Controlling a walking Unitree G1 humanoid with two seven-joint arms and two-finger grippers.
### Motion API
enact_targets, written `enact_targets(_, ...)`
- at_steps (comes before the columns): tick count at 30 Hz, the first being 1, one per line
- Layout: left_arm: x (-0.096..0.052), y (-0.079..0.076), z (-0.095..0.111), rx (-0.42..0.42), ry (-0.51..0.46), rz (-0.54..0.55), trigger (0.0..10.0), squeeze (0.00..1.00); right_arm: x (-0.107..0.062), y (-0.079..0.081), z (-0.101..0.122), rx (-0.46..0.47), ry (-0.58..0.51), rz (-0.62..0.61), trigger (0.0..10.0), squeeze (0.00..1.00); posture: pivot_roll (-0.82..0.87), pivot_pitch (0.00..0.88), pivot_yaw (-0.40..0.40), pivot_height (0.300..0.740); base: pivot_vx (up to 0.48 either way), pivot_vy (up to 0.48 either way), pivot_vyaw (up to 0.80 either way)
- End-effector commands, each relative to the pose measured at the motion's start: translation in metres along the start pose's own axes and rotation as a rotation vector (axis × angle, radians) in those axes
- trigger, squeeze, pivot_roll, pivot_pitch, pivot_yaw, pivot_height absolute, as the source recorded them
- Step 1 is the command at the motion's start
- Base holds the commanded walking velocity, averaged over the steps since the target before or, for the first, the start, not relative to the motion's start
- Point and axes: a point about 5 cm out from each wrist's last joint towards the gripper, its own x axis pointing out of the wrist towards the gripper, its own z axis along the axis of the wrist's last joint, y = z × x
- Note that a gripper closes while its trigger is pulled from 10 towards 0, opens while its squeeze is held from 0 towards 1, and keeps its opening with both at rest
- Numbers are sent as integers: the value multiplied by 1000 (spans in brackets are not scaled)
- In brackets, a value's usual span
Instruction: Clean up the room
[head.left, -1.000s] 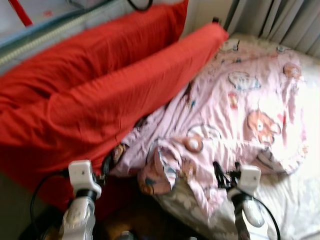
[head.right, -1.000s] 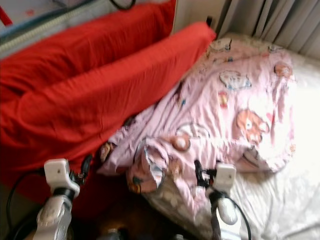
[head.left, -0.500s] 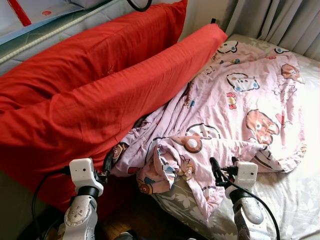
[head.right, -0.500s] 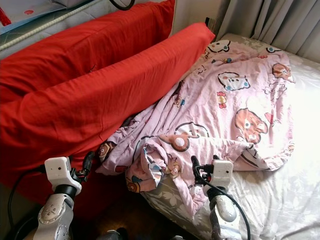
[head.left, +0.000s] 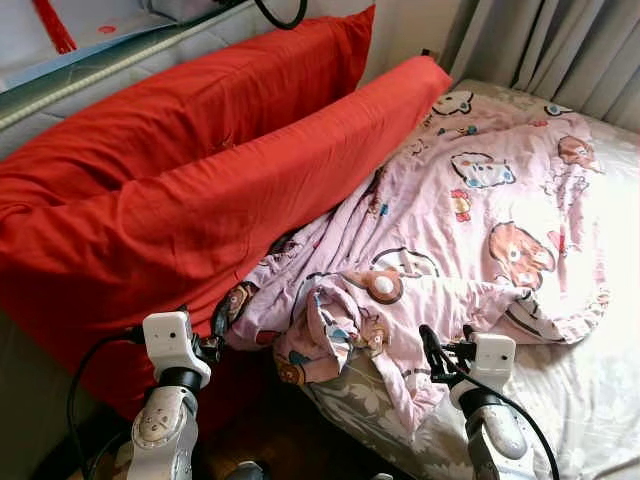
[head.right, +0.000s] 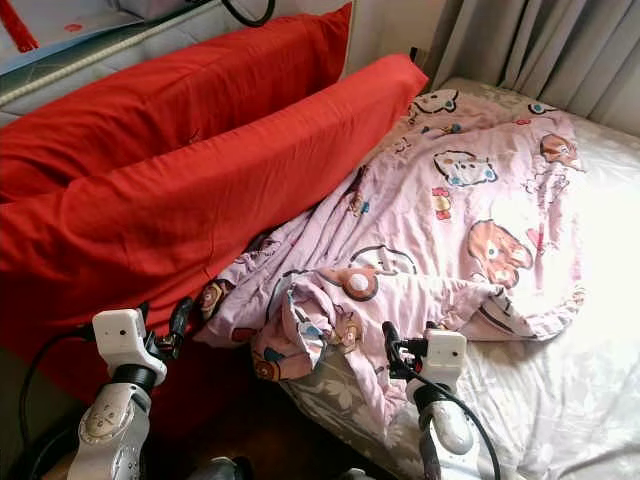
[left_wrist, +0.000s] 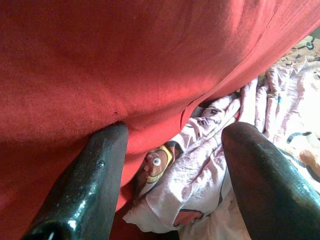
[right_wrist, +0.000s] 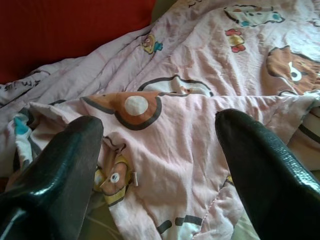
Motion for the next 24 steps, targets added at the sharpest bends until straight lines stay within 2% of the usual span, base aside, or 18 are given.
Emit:
enact_targets(1,0,-2,2,4,1,-12,10000,0,-2,-3,-3,-1,24,-10,10000,0,109,177,-75,679,0,0,0)
enact_targets(5,-1,-2,2,4,4,-12,10000,0,-2,-1,-3,1,19,-3,10000,0,107,186,-76,661,0,0,0)
enact_targets(18,-1,-4,3,1,6,-13,10000,0,0,0,-4,17,25,-3,10000,0,111,205,-79,661,0,0,0)
enact_targets(22,-1,-5,3,1,6,-15,10000,0,2,0,-7,1,65,-8,10000,0,113,207,-78,661,0,0,0)
enact_targets(24,0,-6,4,-1,6,-16,10000,0,2,0,-8,-4,79,-11,10000,0,113,208,-78,646,0,0,0)
